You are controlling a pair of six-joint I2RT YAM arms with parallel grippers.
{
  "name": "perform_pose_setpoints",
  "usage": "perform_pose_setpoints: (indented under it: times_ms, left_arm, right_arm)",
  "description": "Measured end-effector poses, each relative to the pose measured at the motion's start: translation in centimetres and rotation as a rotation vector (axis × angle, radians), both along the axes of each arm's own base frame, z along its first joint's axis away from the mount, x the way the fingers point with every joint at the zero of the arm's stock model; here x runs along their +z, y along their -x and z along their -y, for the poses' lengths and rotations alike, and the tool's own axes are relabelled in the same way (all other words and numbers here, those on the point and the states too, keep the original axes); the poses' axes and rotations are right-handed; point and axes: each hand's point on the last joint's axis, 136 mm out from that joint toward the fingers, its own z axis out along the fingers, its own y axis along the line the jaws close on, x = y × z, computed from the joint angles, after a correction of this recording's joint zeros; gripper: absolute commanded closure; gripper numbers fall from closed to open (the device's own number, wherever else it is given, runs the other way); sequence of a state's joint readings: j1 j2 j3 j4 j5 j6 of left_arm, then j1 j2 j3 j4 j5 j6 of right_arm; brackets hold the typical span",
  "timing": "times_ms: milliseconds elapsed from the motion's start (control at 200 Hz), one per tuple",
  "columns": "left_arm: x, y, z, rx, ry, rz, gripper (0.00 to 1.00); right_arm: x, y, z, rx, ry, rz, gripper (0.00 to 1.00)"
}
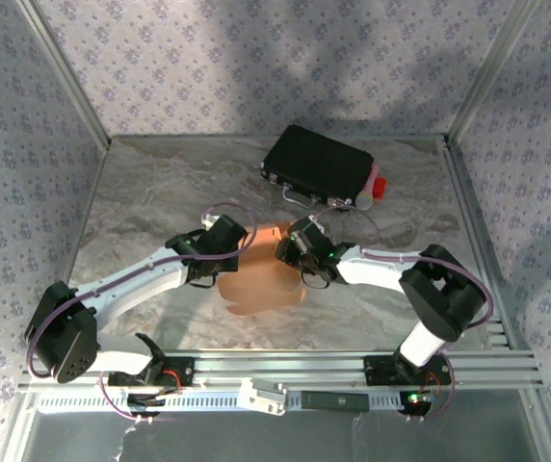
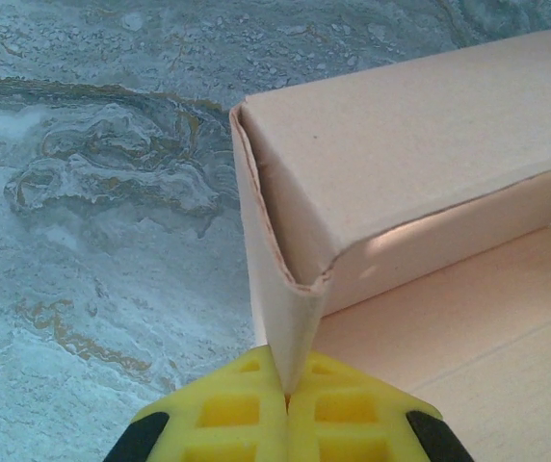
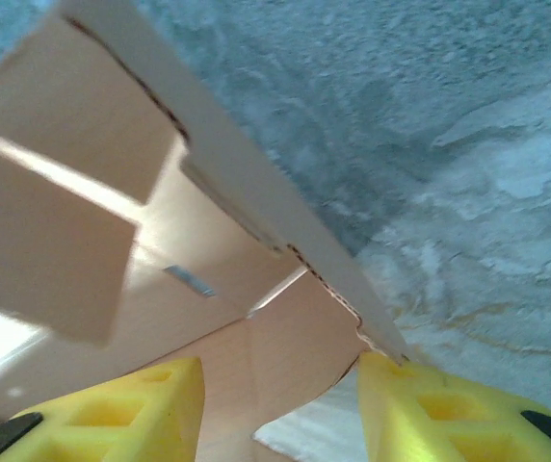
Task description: Fold the paper box
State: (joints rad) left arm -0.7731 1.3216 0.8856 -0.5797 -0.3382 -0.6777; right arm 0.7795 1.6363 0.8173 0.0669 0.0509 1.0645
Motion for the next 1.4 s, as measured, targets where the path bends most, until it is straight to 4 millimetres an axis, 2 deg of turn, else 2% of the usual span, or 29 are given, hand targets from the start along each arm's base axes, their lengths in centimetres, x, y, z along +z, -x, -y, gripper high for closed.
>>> perform_pose_setpoints:
  times_ms: [135,330,450,645,765,850,909,1024,1224,1399]
  left_arm:
    - [0.0,0.0,0.0,0.002,-0.004,0.005,1.0]
    - [0.1,-0.2,-0.3,0.01,-0.016,0.016,1.0]
    - [0.2,-0.3,-0.3,0.01,-0.015,0.019,1.0]
    - [0.3,-0.3,-0.2,0.003,-0.019,0.022,1.0]
    - [0.3,-0.2,-0.1,-0.001,-0.02,0.022,1.0]
    - [0.3,-0.2,-0.1,-0.005,-0.023,0.023,1.0]
    - [0.3,-0.2,-0.1,-0.007,-0.024,0.023,1.0]
    - [0.4,-0.2,-0.1,-0.008,-0.021,0.025,1.0]
    - [1.2,-0.5,0.1,-0.015,-0.01,0.043,1.0]
    - [1.5,-0.6,0.3,-0.026,-0.009,0.048,1.0]
  right_arm:
    - [-0.7,-0.5,-0.1,-0.004,0.005,-0.019,0.58]
    - [0.6,-1.8,-1.2,0.001,-0.024,0.003,0.59]
    - [0.9,-1.8,-1.6,0.013,-0.036,0.005,0.58]
    - [1.2,-1.3,-1.1,0.016,-0.043,0.015,0.59]
    - [2.0,-0.9,-0.4,0.006,-0.05,0.04,0.5]
    - [2.8,0.2,0.8,-0.004,-0.056,0.065,0.39]
    - [3.1,0.9,1.3,-0.008,-0.067,0.08,0.35]
    - [2.7,1.1,1.5,-0.014,-0.084,0.082,0.35]
    - [1.0,0.3,1.0,-0.035,-0.131,0.041,0.35]
    - [1.5,0.0,0.4,-0.013,-0.164,0.058,0.35]
